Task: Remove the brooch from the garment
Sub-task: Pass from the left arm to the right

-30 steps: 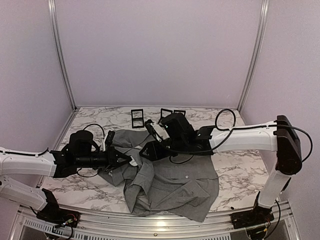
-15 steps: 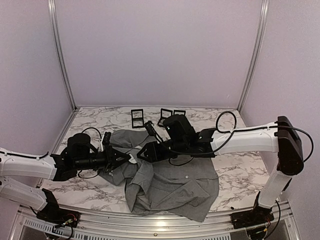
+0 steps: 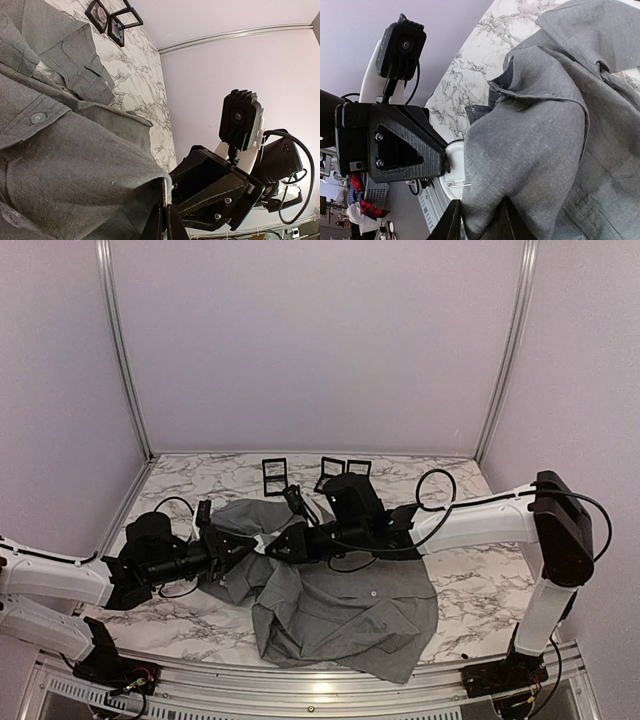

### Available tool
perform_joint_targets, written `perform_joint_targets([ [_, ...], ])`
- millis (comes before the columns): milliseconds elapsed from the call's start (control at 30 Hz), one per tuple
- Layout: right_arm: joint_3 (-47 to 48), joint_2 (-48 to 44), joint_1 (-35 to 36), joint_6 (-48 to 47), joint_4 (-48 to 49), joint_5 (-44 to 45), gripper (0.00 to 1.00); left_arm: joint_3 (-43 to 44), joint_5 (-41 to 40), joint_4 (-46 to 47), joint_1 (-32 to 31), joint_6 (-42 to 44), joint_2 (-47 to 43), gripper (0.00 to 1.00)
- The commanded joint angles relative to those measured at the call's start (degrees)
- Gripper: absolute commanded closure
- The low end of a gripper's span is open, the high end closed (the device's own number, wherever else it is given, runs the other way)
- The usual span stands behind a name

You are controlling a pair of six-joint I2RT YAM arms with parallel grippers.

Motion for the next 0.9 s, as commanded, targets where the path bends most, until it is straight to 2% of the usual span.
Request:
perform_joint_targets([
  [0,0.5,1.9,-0.3,2.1,3.9,-3.2,0.79,-0.1,-2.4,5.7,-0.8,-0.6,0.9,1.00],
  [133,-0.2,2.0,-0.8,3.1,6.1,-4.2,0.88,0.0,-2.1,7.2,-1.5,-0.8,2.5,1.00],
  [267,-1.5,2.1,-1.9,4.9,9.8,-6.3,0.91,-0.3,-1.5,9.0,-1.9,-0.7,3.2,1.00],
  [400,-1.8,2.3,-2.4,5.7,12.0,-7.9,0.86,-0.5,-0.8,11.0,-2.0,-0.8,3.8,1.00],
  [867,-3.6,4.8,-4.1,13.1,22.7,-13.9,0.84,-0.9,0.6,14.8,-2.2,-1.8,4.4,1.00],
])
